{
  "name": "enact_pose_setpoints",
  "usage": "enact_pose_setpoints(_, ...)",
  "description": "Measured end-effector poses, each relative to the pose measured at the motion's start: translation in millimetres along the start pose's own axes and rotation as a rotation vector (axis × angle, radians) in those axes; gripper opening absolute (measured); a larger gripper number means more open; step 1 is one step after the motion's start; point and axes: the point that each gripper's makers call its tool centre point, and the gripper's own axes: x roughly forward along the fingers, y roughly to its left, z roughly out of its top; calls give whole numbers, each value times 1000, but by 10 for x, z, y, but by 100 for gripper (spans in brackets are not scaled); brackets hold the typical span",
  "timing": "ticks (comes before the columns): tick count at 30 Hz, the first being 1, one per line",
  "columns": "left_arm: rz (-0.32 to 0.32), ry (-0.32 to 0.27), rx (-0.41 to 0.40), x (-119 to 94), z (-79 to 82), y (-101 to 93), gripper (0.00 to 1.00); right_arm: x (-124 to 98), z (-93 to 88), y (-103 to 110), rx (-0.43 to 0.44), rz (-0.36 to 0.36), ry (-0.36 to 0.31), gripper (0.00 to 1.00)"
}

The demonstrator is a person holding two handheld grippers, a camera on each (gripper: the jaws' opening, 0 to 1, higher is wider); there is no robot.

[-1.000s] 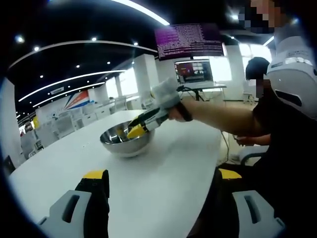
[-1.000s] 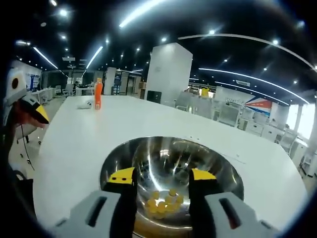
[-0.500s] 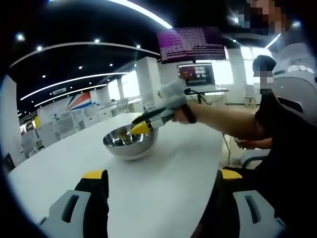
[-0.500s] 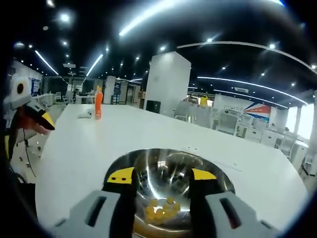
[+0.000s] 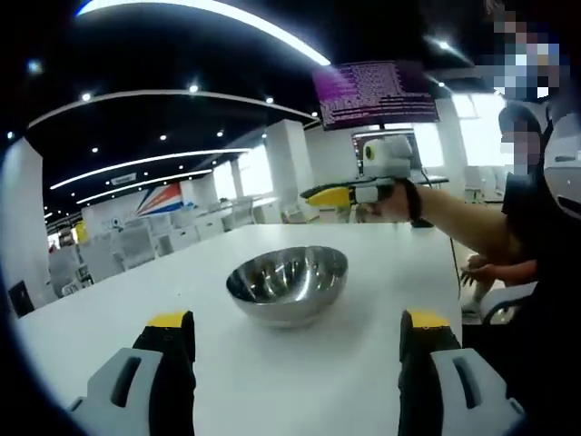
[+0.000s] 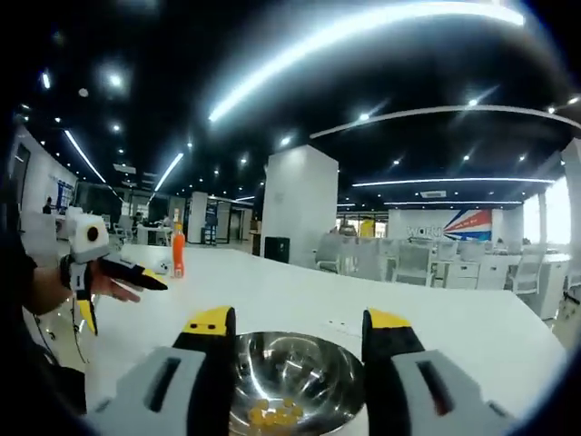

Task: Pick up the QQ candy scattered on the table and place it into the stainless steel bowl on the table

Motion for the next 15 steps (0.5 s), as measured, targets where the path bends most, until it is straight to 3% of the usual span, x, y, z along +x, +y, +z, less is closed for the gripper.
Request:
enact_pose_setpoints(5,-9,-71,-26,310,-156,129,95,-203,-316,-134,59,36,-13,68)
enact_pose_setpoints(7,-35,-85,-43,442,-237,133,95,-263,-479,-95,68,89,-27,76)
enact_pose_setpoints(11,-70,-80,-73,698,-374,179,95,-268,-808,-4,14,170,16,92)
enact_pose_setpoints(15,-79,-48,-50,931,-524,250,95,-176,-1053,93,13,255,58,96)
